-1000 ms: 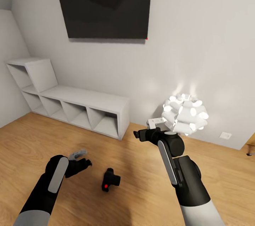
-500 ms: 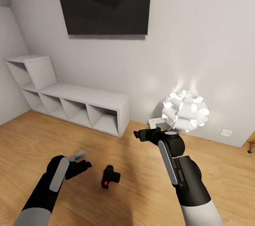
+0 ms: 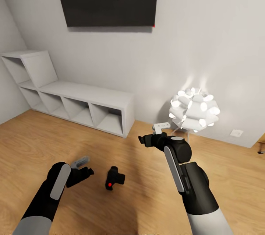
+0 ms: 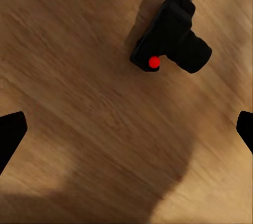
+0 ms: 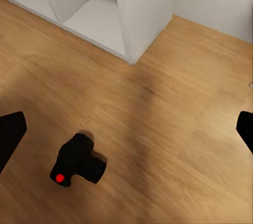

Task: Attach the digital camera to the camera tripod in the bedroom.

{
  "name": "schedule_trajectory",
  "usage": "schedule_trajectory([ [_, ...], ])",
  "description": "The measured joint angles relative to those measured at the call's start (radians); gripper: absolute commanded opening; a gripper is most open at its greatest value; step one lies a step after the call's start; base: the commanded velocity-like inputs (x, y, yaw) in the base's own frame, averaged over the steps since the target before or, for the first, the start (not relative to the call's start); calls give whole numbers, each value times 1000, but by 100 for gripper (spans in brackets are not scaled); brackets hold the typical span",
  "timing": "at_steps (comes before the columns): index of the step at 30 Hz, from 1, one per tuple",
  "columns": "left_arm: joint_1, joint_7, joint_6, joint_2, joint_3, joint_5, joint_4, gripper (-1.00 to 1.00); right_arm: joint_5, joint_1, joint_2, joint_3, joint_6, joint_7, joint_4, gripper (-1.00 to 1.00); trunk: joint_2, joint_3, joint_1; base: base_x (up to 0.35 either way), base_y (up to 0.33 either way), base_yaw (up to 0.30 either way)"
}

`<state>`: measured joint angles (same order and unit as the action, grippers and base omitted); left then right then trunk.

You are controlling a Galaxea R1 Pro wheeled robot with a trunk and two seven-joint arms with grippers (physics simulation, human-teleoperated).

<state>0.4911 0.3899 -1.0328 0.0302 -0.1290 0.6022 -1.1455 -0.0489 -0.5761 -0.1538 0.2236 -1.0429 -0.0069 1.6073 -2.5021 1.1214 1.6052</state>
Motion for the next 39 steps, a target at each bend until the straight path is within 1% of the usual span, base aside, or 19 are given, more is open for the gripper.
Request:
schedule_trajectory([
  [8,-1,-2,7,11,-2,2,4,100,0,0,-1,1,0,0,0,100,-2,31,4,0,0,0],
  [10,-1,-2,13,13,-3,1,20,100,0,-1,-2,2,0,0,0,100,-2,39,5,0,0,0],
  [18,7,-3,26,17,-2,1,36,100,1,-1,0,-6,0,0,-6,100,-4,70,8,0,0,0],
  [21,24,-4,26,22,-2,1,34,100,2,-2,1,-9,0,0,-8,100,-5,81,9,0,0,0],
  [24,51,-5,13,37,1,6,11,100,1,-1,3,-11,0,0,-3,100,-6,93,11,0,0,0],
  [29,75,-6,-3,47,6,10,-15,100,1,8,5,-12,0,2,4,100,-7,112,13,0,0,0],
  [33,80,-5,-7,49,9,9,-18,100,0,6,5,-19,0,2,6,100,-8,128,15,0,0,0],
  [34,81,-5,-8,49,9,10,-21,100,1,2,5,-23,0,2,6,100,-8,132,15,0,0,0],
  [35,83,-6,-10,50,10,12,-26,100,1,-22,4,-32,0,2,7,100,-8,135,16,0,0,0],
  [39,89,-7,-11,50,11,13,-31,100,1,-133,3,-49,0,3,8,100,-9,151,17,0,0,0],
])
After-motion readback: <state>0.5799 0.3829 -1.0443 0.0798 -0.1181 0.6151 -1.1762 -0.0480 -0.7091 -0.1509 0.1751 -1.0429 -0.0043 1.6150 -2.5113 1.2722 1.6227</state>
